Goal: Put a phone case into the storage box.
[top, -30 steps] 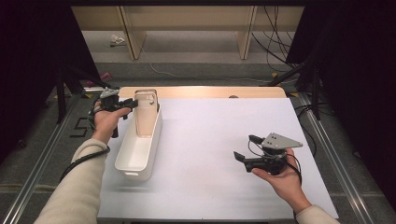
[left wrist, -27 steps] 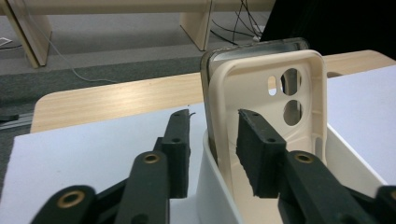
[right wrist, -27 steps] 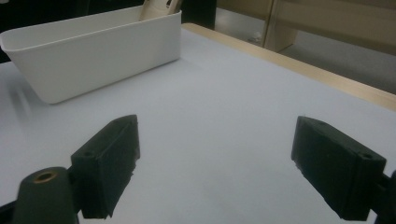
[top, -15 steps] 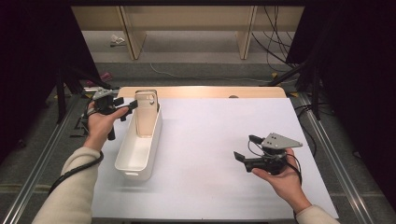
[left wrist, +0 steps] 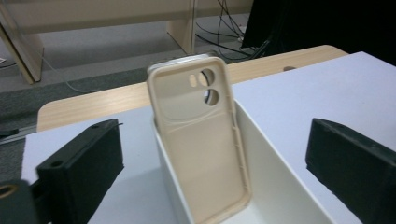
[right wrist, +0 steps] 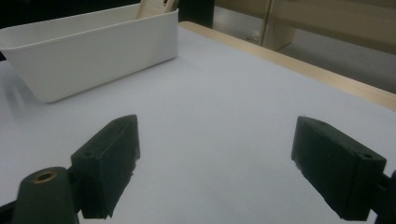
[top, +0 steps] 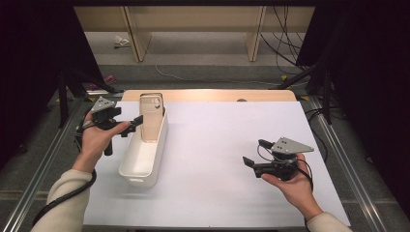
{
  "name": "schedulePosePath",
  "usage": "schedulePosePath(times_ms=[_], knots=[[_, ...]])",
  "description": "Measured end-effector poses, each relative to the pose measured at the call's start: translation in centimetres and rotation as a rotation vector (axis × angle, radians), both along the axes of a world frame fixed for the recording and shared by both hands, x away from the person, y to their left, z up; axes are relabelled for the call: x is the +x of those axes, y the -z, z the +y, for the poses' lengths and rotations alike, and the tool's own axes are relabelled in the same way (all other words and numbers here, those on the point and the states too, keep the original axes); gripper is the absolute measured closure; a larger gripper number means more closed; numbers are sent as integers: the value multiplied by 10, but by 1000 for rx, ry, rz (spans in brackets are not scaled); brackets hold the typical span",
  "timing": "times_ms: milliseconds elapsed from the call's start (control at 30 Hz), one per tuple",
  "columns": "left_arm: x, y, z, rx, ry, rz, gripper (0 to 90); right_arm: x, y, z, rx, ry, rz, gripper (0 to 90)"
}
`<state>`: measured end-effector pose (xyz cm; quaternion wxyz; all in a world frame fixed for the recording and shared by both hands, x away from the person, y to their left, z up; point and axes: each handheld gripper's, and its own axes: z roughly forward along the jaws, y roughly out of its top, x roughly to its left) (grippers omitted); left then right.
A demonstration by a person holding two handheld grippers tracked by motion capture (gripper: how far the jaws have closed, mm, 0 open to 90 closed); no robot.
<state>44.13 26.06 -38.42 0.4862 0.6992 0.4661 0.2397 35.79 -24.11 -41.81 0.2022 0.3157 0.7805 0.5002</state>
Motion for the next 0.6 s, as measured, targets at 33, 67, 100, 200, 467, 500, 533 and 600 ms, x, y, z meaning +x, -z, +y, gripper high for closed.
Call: schedulePosePath(times_ms=[33,67,100,200,467,500,533,600], knots=[[-2,0,-1,1,5,-3,0,0,0,0,-1,0,0,163],[-6,1,-3,7,9,-12,0,0,0,0,-1,0,0,163],[-9,1,-5,13,16,-17,0,0,0,-1,-2,1,0,163],[-18,3,-11,8,35,-27,0,0,0,-1,-2,2,2,163],[-40,6,-27,20,101,-54,0,1,0,-3,1,6,2,162],[-43,6,-28,21,106,-60,0,1,0,-3,1,5,3,162],[-46,6,-29,29,115,-65,0,1,-1,-4,0,4,3,162],[-51,6,-32,26,126,-74,0,1,-1,-4,1,6,4,161]])
